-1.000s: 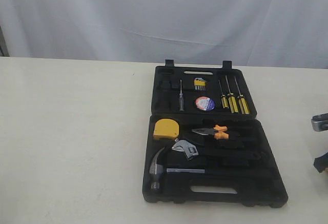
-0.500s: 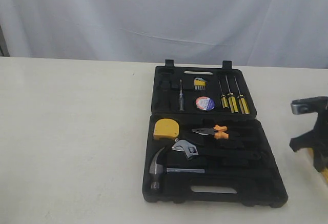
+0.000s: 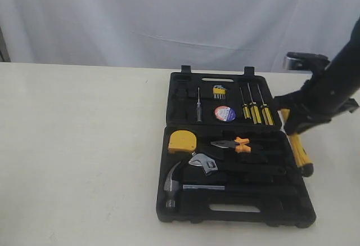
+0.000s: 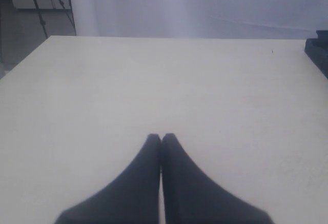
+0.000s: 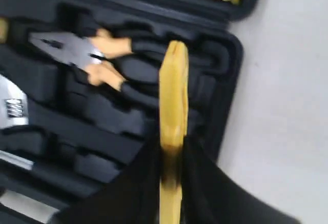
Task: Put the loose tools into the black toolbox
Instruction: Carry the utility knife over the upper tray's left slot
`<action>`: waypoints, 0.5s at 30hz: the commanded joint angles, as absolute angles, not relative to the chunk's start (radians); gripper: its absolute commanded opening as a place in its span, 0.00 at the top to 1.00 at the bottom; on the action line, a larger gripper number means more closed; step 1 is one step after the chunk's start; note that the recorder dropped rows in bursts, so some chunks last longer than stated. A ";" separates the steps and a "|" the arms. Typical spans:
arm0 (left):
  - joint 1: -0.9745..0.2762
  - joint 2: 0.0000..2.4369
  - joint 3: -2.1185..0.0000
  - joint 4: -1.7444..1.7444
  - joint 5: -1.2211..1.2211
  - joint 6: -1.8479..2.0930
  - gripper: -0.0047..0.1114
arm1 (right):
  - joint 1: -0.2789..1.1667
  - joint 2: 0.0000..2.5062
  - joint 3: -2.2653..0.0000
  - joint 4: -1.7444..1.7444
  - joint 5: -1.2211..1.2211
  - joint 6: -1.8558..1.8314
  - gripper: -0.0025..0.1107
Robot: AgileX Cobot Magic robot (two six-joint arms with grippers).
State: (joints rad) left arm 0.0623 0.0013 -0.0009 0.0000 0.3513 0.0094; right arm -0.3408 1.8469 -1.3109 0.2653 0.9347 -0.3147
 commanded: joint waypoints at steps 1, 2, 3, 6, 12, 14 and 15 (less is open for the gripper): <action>0.058 0.000 0.000 0.000 0.342 0.007 0.96 | -0.235 1.814 -1.414 0.308 0.905 -0.298 0.98; 0.058 0.000 0.000 0.000 0.342 0.007 0.96 | -0.206 1.814 -1.444 0.312 0.890 -0.278 0.98; 0.058 0.000 0.000 0.000 0.342 0.007 0.96 | -0.182 1.817 -1.468 0.312 0.875 -0.255 0.98; 0.058 0.000 0.000 0.000 0.342 0.007 0.96 | -0.111 1.841 -1.547 0.308 0.808 -0.179 0.98; 0.058 0.000 0.000 0.000 0.342 0.007 0.96 | -0.016 1.963 -1.710 0.208 0.761 -0.012 0.98; 0.058 0.000 0.000 0.000 0.342 0.007 0.96 | 0.004 2.014 -1.768 0.160 0.770 0.038 0.98; 0.058 0.000 0.000 0.000 0.342 0.007 0.96 | 0.012 2.042 -1.793 0.142 0.770 0.057 0.98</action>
State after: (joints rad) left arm 0.0623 0.0013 -0.0009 0.0000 0.3513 0.0094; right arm -0.0088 1.9805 -1.7315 0.2099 0.7719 -0.0120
